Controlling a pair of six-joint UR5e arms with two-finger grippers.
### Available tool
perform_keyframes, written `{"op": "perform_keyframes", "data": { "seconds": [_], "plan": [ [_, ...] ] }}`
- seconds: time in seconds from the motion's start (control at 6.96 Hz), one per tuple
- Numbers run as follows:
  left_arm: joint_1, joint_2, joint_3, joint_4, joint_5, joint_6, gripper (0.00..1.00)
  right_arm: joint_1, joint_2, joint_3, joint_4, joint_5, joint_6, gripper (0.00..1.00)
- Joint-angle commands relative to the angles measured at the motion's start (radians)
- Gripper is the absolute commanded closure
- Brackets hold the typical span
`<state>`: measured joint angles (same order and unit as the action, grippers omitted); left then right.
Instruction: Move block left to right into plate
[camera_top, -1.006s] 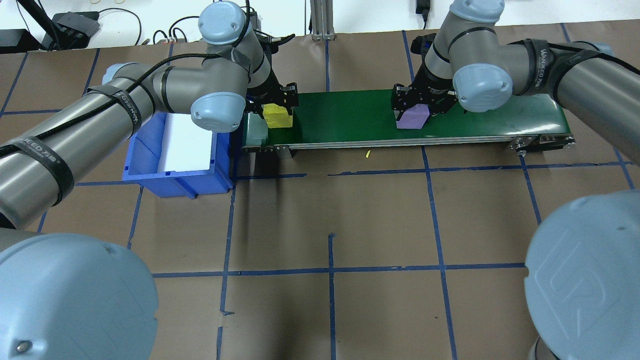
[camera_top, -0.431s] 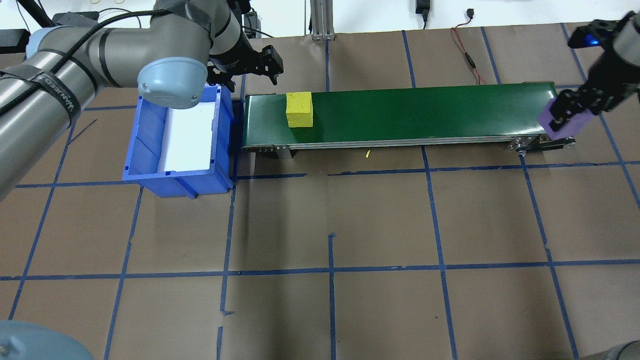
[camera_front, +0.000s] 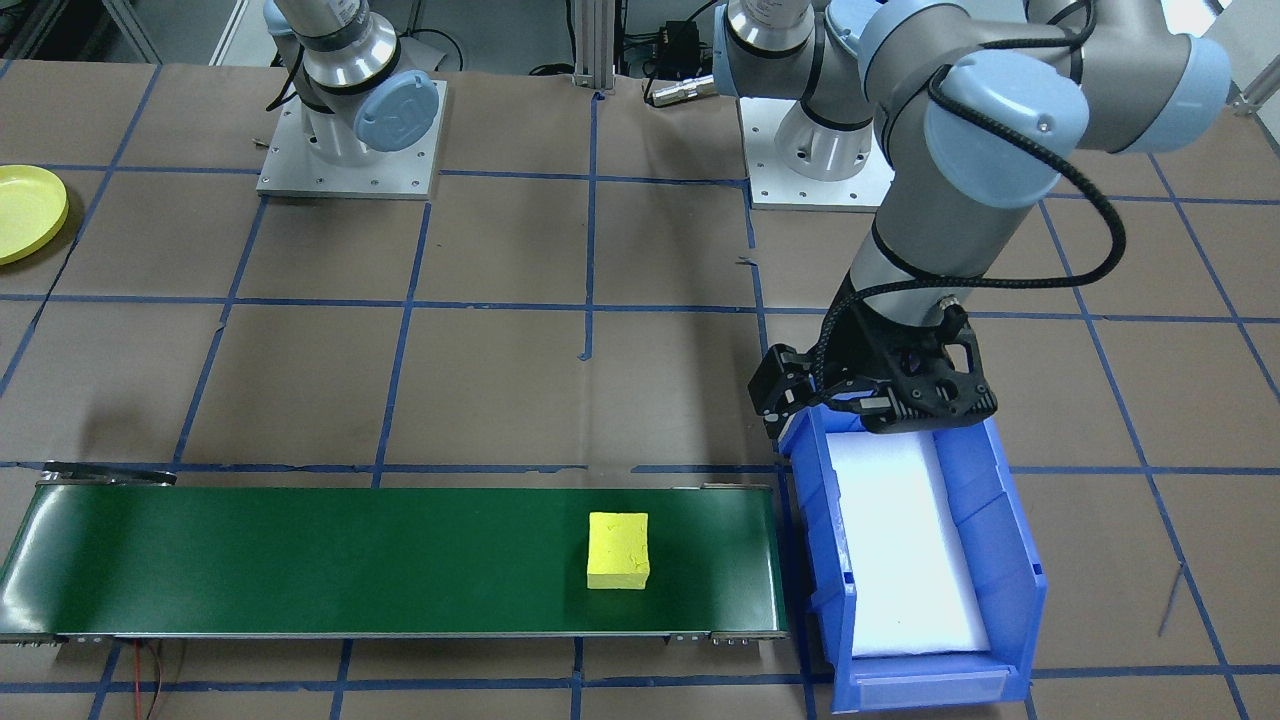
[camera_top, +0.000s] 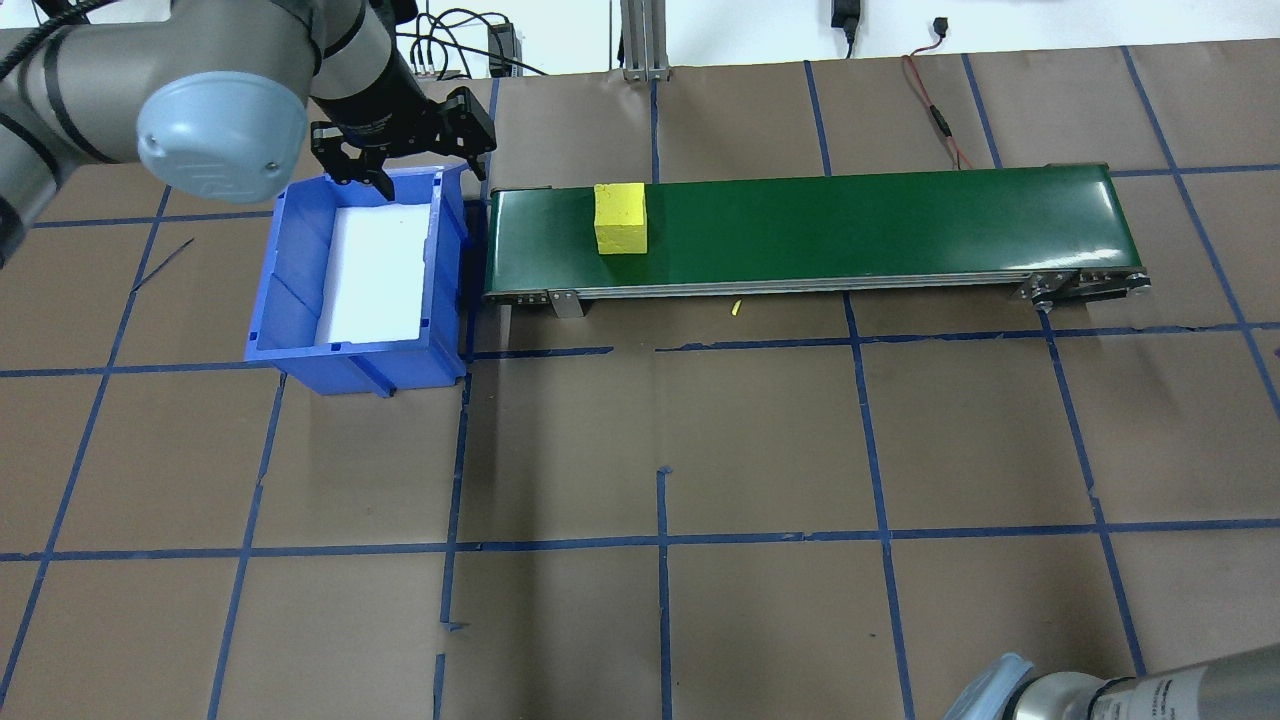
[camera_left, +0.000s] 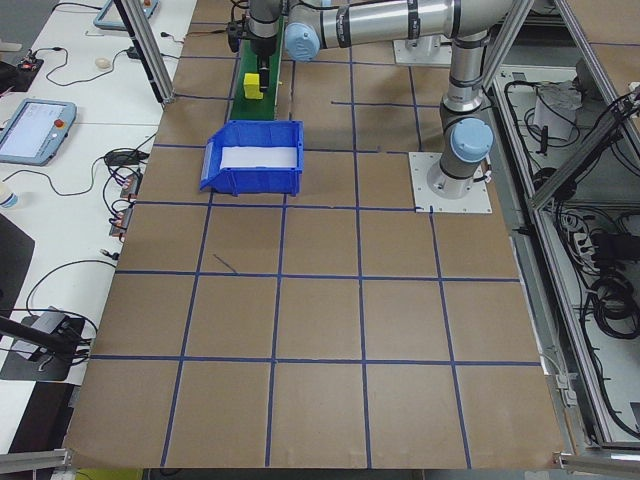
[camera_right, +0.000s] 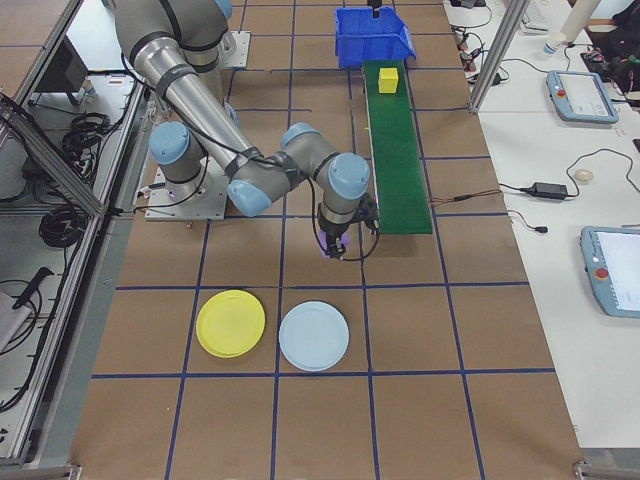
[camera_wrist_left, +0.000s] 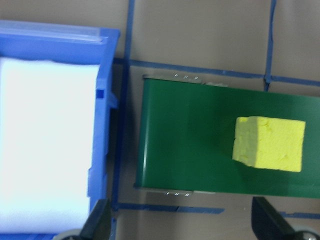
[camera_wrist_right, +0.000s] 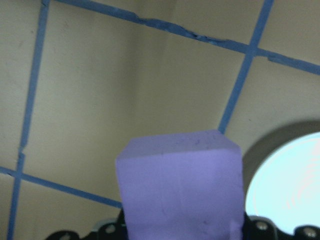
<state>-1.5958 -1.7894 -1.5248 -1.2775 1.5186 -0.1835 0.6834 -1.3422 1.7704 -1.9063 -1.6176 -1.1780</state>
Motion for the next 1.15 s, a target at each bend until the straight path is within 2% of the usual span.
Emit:
{"op": "perform_keyframes", "data": {
  "seconds": [0.0,0.29,0.43,0.58,0.72,1.01],
  "plan": [
    [0.013,0.047,-0.005,-0.074,0.116,0.018,0.00,-0.134,0.094,0.021,-0.167,-0.015,-0.186,0.72],
    [0.014,0.091,-0.003,-0.117,0.132,0.028,0.00,-0.197,0.167,0.014,-0.305,-0.013,-0.261,0.72],
    [0.011,0.113,-0.003,-0.156,0.132,0.029,0.00,-0.202,0.208,-0.011,-0.344,-0.013,-0.279,0.69],
    [0.010,0.128,-0.005,-0.163,0.132,0.029,0.00,-0.211,0.248,-0.038,-0.346,-0.004,-0.281,0.14],
    [0.008,0.140,-0.005,-0.160,0.129,0.029,0.00,-0.217,0.255,-0.048,-0.346,-0.028,-0.287,0.00],
    [0.004,0.165,-0.003,-0.155,0.120,0.029,0.00,-0.217,0.206,-0.045,-0.330,-0.025,-0.263,0.00]
  ]
}}
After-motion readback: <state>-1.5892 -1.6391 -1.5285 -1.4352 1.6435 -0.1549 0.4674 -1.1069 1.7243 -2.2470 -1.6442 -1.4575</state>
